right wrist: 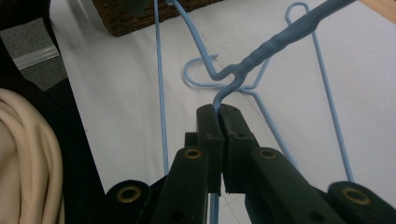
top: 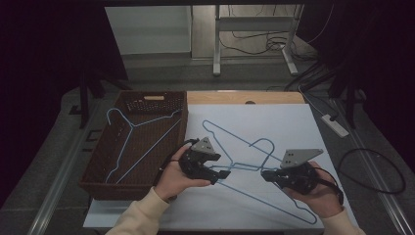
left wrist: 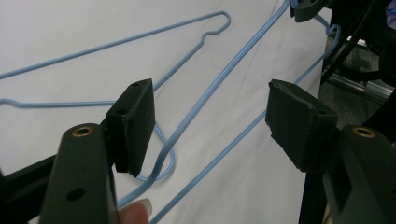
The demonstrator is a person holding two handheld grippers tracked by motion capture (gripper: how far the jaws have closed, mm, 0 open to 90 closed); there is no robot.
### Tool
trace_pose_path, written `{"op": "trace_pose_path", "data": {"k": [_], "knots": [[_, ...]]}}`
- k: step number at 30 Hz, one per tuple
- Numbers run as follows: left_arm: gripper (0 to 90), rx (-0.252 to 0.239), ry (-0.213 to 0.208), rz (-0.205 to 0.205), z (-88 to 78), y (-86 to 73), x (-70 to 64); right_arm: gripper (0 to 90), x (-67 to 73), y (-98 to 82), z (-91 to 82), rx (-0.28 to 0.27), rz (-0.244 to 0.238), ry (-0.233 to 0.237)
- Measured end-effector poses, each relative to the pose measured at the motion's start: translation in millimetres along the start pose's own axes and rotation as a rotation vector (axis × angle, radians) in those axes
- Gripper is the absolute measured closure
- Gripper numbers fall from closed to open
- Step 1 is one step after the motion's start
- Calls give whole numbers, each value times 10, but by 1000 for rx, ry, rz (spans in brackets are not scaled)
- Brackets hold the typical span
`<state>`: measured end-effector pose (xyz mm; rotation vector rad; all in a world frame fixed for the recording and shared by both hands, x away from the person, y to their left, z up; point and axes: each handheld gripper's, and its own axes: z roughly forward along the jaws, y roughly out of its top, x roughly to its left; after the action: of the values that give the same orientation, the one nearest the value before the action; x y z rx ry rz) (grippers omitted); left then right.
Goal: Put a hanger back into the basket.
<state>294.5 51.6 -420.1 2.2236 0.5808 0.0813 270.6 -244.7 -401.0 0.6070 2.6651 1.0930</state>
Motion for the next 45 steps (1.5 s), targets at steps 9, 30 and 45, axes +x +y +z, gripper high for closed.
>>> {"op": "trace_pose_path", "data": {"k": [9, 30, 45], "knots": [[581, 93, 10, 82, 159, 77, -71, 885, 3, 7, -13, -4, -12, 12], [821, 193, 26, 190, 268, 85, -152, 881, -45, -16, -15, -9, -19, 1], [877, 139, 57, 158, 5, 90, -222, 714, -69, -26, 14, -149, 1, -109]]}}
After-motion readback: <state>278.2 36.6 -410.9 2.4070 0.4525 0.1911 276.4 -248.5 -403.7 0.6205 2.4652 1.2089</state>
